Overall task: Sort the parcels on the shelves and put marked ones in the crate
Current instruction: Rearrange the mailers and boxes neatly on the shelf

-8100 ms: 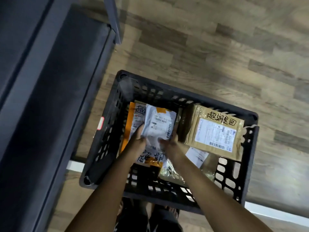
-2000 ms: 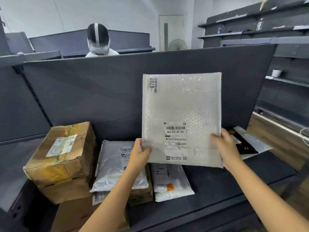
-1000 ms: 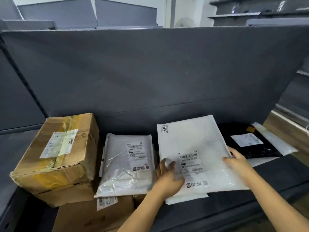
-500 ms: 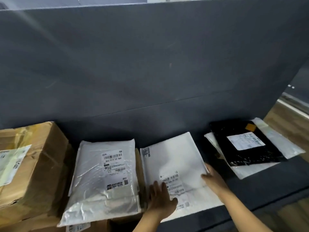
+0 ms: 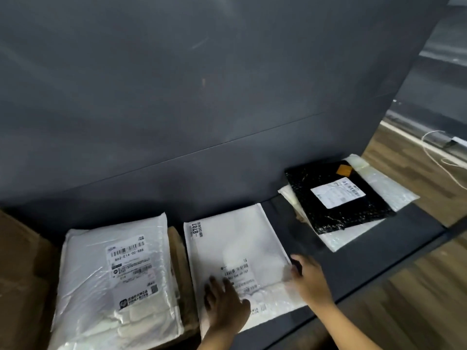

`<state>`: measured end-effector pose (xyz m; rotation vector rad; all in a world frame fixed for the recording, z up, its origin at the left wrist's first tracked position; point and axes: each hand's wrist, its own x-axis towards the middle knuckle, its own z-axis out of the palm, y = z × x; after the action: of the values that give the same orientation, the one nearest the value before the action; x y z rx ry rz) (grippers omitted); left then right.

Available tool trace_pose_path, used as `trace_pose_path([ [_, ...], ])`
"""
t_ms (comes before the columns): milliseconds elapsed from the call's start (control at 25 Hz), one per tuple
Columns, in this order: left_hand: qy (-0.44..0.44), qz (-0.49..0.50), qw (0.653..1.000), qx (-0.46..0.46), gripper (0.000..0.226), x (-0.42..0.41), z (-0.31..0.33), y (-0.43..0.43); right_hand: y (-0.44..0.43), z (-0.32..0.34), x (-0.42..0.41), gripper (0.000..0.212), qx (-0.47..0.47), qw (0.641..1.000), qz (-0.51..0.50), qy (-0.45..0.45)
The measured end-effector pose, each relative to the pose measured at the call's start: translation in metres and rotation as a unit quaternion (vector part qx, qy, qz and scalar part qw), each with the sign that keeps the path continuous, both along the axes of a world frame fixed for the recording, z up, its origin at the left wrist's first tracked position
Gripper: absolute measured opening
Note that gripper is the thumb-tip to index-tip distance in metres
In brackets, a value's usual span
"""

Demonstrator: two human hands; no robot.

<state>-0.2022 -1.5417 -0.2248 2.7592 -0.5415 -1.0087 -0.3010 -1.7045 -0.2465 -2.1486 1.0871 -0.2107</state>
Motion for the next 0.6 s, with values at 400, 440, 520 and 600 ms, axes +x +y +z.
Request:
trace_pose_path([
  [400,-0.077,-0.021,0.988,-0.131,0.059,-0.005,0.027,-0.052,-0.069,0.079,0.007,0.031,0.359,0.740,-0.446,-0.352],
  [440,-0.074,-0.025,0.988,-0.132,0.058,-0.005,0.028,-0.052,-0.070,0.082,0.007,0.034,0.413,0.717,-0.439,-0.349],
  [520,-0.059,-0.021,0.989,-0.134,0.056,-0.002,0.027,-0.047,-0.074,0.086,0.011,0.034,0.477,0.686,-0.417,-0.358],
  [600,-0.050,-0.006,0.989,-0.136,0.054,0.004,0.027,-0.040,-0.079,0.090,0.016,0.033,0.495,0.689,-0.406,-0.341],
])
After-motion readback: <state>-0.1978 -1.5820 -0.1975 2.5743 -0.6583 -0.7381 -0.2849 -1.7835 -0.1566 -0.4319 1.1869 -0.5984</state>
